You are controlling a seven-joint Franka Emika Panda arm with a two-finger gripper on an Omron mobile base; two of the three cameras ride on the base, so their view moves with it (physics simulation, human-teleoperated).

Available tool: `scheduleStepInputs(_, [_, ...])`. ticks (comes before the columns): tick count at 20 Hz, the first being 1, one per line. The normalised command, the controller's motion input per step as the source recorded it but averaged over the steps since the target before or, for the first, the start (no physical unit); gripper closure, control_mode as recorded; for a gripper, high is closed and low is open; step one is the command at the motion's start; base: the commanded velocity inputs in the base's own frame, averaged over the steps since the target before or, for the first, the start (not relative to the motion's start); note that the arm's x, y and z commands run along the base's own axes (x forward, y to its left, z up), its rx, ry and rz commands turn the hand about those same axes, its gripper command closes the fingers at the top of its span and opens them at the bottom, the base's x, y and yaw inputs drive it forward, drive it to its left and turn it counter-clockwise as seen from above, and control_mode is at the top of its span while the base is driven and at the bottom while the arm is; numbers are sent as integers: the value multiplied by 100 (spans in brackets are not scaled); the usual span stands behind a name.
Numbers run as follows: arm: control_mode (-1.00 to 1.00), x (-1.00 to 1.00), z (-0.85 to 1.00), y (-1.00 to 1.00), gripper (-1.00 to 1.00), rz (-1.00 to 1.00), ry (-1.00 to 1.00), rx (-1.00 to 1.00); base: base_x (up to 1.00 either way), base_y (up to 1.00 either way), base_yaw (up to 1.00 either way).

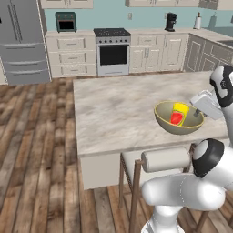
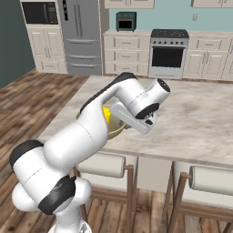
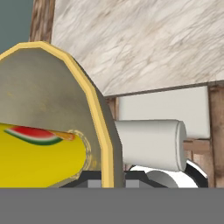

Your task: Place the cup inside the bowl on the dining table and move the bowl to any counter.

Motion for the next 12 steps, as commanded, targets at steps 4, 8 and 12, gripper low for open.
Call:
scheduleStepInputs(4, [100,0,0,0,100,0,0,0,-39,0,0])
scheduleStepInputs(8, [100,0,0,0,100,0,0,0,-24,0,0])
scheduleStepInputs(12, [100,0,0,0,100,0,0,0,-13,9,0])
